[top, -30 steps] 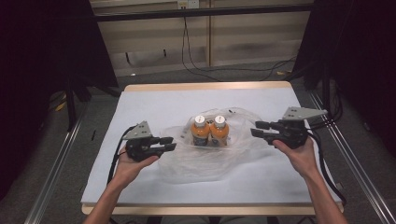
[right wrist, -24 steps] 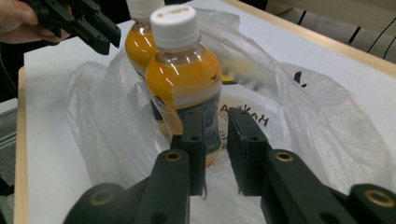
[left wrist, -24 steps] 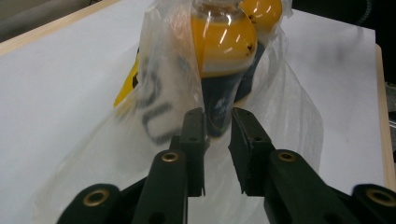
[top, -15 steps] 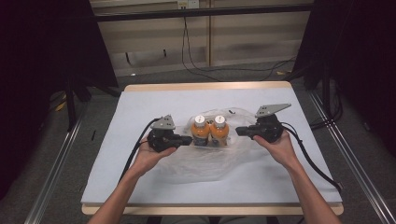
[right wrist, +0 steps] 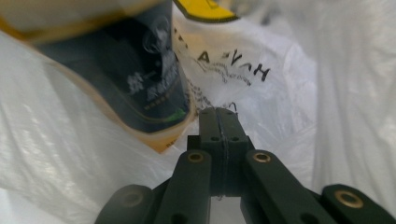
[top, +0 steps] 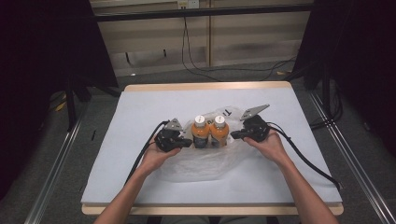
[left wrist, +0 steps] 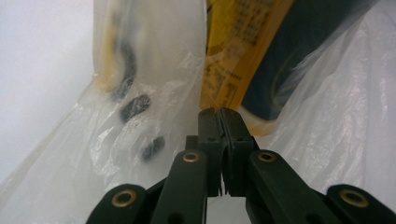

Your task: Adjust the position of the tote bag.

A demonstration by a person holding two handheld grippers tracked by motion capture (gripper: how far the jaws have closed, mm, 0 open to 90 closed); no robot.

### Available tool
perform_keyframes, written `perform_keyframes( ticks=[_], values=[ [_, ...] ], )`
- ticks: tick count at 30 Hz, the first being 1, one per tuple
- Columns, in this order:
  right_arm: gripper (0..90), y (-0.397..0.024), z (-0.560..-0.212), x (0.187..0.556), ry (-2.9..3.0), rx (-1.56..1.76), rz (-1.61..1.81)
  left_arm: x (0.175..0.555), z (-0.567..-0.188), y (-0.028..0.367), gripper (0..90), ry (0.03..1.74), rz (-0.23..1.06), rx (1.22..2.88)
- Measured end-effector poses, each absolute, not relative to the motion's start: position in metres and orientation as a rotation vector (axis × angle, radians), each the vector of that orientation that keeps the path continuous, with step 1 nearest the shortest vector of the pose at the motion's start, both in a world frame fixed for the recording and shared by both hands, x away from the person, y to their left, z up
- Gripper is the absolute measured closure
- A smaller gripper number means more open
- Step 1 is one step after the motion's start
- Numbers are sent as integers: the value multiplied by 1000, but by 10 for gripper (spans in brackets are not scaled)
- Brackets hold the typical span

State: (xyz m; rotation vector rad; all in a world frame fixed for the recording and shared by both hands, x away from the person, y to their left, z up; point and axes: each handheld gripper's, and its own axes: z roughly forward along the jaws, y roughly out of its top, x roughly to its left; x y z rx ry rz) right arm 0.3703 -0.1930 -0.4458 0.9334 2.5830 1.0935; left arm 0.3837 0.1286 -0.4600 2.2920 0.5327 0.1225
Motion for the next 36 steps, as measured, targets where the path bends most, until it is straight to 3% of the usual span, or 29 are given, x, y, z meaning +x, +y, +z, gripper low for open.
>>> perform_keyframes(
  ticks=[4,12,15,21,24,33,35,36],
  values=[
    [900,-186,-460,372,2630,915,973,382,-466,129,856,458,152,2424],
    [900,-183,-469,368,2645,895,800,381,-472,134,874,515,149,2412],
    [900,-184,-467,368,2641,892,753,376,-470,134,880,483,258,2462],
    [900,-185,-464,365,2631,818,586,378,-468,139,880,446,234,2491],
    [900,-188,-463,364,2621,792,513,375,-467,141,880,422,306,2524],
    [900,-201,-464,370,2591,839,509,381,-466,150,884,401,313,2551],
    [900,-205,-464,372,2589,834,491,382,-464,151,885,371,335,2584],
    [900,-206,-464,372,2584,832,488,381,-464,151,886,368,418,2617]
  ],
)
